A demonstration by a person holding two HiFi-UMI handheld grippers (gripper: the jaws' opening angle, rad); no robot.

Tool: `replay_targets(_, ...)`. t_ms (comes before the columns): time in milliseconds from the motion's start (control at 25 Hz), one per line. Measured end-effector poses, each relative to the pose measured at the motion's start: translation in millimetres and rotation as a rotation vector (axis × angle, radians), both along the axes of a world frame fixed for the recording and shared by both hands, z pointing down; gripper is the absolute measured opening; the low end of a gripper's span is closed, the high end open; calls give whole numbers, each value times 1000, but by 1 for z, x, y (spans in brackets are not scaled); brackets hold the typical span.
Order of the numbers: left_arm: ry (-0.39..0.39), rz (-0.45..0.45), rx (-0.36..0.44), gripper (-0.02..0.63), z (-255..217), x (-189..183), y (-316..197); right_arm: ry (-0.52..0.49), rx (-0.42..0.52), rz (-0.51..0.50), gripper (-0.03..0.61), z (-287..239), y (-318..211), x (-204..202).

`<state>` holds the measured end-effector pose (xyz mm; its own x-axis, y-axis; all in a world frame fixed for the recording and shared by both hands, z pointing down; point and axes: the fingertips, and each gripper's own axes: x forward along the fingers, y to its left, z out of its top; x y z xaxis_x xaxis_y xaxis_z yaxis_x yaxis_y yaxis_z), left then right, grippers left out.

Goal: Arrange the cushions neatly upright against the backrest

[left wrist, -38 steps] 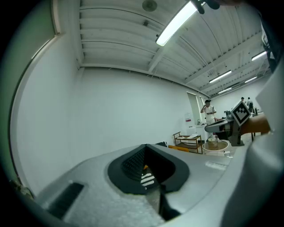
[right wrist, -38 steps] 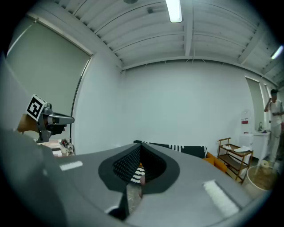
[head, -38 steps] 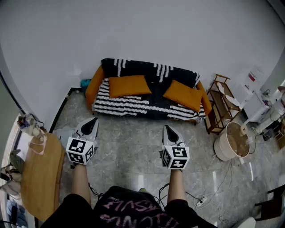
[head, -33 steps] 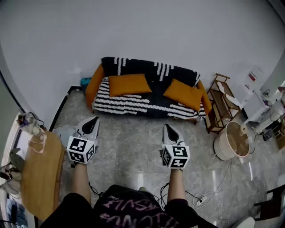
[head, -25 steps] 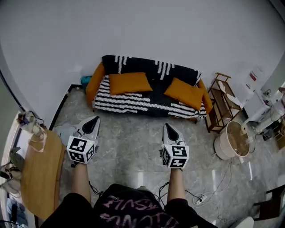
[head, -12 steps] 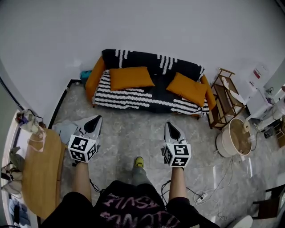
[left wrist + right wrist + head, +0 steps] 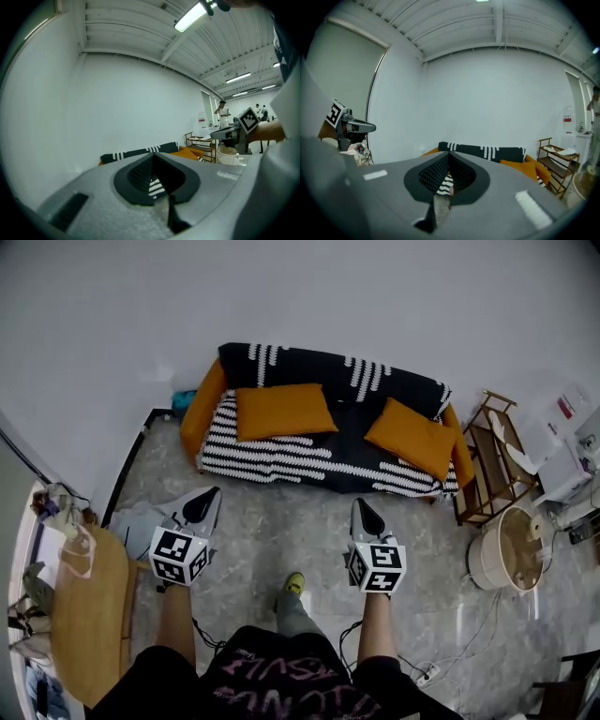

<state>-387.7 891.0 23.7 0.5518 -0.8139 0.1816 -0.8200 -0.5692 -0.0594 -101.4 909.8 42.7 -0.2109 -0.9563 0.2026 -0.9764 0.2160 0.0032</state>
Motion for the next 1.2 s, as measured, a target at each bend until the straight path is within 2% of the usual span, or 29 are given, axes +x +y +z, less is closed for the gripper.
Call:
replay_targets(320, -56, -37, -11, -2, -6, 43, -143, -28, -12, -31, 12, 5, -150, 52)
replay_targets(520, -60, -60, -11, -2, -9, 61, -201, -53, -15, -72, 12, 5, -217, 62)
replay_targets(920, -58, -115, -35, -2, 15, 55, -303, -67, -74, -107, 12, 37, -323, 64)
replay_targets(1200, -23, -123, -82, -2, 47, 34, -410, -38, -109, -112, 12, 59, -426, 46)
